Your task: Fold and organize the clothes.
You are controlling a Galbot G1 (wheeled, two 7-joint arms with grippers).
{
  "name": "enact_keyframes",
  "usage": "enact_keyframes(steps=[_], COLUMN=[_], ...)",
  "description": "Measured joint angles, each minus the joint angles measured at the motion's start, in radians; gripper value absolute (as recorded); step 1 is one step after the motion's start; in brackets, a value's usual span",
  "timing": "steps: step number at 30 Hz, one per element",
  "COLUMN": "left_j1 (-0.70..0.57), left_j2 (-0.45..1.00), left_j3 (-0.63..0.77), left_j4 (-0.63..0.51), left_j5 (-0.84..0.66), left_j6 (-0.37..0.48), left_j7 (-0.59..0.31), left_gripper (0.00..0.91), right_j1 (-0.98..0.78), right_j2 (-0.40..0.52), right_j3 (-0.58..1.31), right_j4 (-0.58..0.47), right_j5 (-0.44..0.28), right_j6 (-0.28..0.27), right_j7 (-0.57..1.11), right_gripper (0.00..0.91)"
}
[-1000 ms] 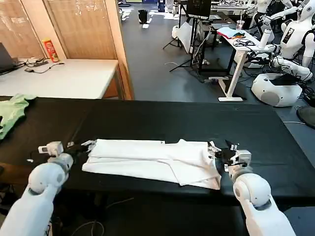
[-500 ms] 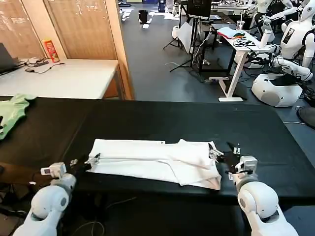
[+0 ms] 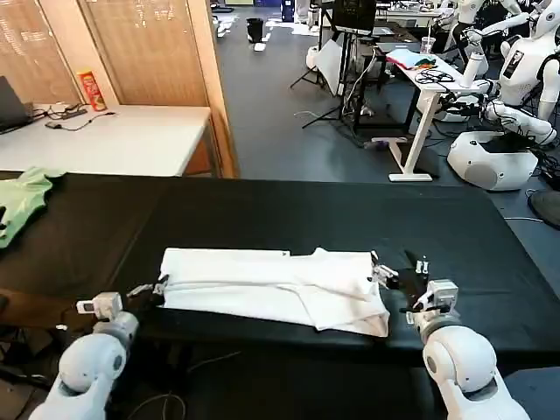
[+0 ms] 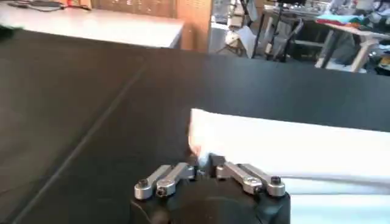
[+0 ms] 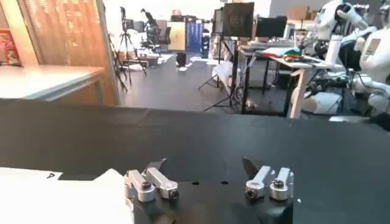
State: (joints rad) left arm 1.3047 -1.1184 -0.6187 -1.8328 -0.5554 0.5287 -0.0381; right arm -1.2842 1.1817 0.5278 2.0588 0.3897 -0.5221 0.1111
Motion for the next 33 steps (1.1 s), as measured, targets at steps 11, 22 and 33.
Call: enact_keyframes(steps=[11,22,33], left_j1=[-0.017,0.01,0.007], left_j2=[0.07,0.186,0.055], left_j3=[-0.009,-0.028,0.119], left_j4=[0.053,0.062,-0.161], left_j5=[0.331,0.348,0.178], left_j6=[-0.141,-0.161,-0.061], left_j7=[0.032,0.036,-0.021], left_gripper=[0.0,0.0,0.0], right_j1=[-0.002,-0.014,-0.044], right_j2=[0.011,0.027,0.028], right_j3=[0.012,0.02,0.055], right_j4=[-0.001,0.005,0.011], right_j5=[-0.011,-0.022,-0.028], right_j6=[0.0,0.001,0.005], right_j7=[-0.001,0.0,0.001], right_gripper=[0.878,0.878,0.878])
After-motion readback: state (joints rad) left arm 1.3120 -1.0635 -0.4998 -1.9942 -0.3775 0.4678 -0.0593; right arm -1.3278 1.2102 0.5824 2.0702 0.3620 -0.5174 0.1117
